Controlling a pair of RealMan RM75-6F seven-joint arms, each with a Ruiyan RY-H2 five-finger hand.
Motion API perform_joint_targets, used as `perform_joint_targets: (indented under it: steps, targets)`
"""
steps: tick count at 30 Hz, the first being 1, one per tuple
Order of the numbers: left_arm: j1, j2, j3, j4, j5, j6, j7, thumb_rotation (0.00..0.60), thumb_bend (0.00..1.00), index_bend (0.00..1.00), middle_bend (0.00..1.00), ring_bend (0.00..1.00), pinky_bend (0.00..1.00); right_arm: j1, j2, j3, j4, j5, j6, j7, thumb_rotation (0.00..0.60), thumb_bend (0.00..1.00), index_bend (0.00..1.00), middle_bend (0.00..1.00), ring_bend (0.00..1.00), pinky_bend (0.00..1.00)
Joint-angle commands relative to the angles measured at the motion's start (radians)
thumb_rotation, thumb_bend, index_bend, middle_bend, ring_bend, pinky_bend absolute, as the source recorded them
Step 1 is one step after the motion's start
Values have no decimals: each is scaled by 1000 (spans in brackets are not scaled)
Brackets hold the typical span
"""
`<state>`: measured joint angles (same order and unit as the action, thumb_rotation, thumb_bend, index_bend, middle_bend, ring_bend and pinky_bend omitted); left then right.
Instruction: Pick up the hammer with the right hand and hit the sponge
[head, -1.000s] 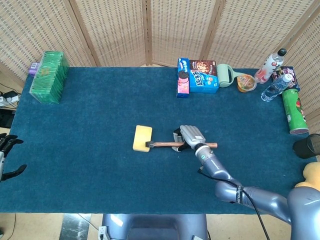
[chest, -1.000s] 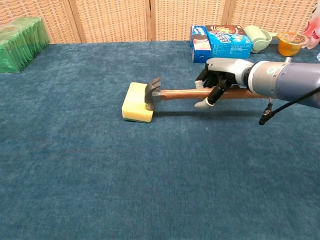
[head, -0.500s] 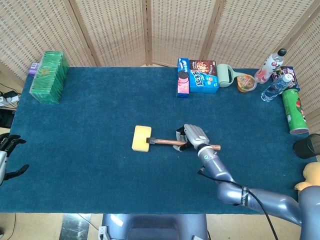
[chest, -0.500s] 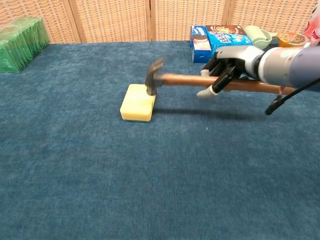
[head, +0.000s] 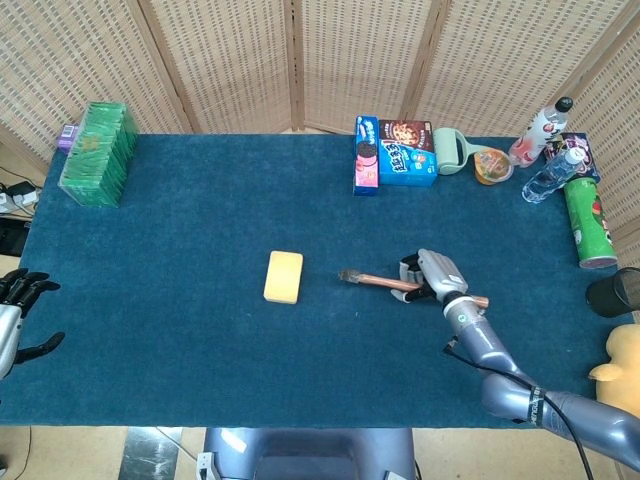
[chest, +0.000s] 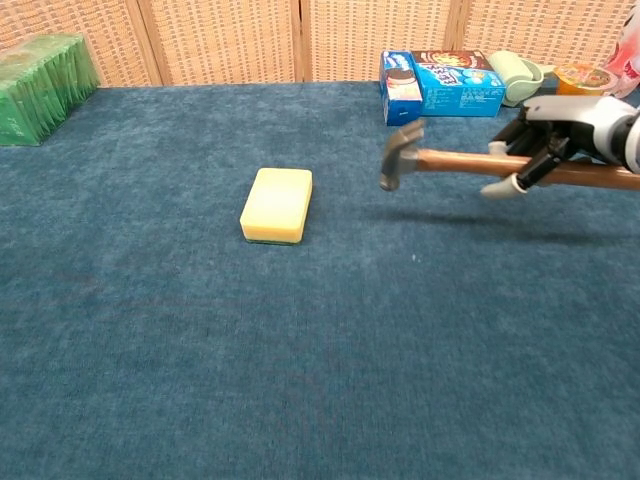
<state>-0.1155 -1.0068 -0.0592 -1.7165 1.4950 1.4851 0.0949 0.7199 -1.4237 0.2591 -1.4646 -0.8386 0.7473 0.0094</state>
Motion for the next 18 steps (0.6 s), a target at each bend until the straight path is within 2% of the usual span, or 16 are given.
perform_joint_targets:
  steps: [1,4,6,9,11,13,18]
  targets:
    - [3,3,0,-2,-1,4,3,600,188,286,229,138,180,-5,-42,-32,71,-29,14,-16,600,285,835,1000,1000,982]
    - [5,5,0,-4,-3,7,3,600,188,287,229,138,180,-2,-64,-42,111,-34,9,-23,600,269,807,980,1000,923]
    - [7,7,0,-5,-6,7,2,600,189,287,229,138,180,-1,-73,-47,128,-40,1,-22,600,259,767,923,966,856]
    - [8,8,0,-4,-10,6,2,600,189,287,228,138,180,-6,-83,-52,146,-62,6,-13,600,254,648,769,806,708]
    - [7,8,-1,-4,-11,5,2,600,189,287,228,138,180,-9,-80,-56,150,-83,-2,0,600,251,521,622,653,591]
    - [6,8,-2,-4,-11,4,3,600,188,286,227,138,180,-13,-75,-57,151,-101,-2,10,600,251,430,520,549,512]
    - [4,5,-2,-7,-10,2,6,600,187,287,226,138,180,-27,-54,-51,133,-150,6,52,600,249,276,366,384,381]
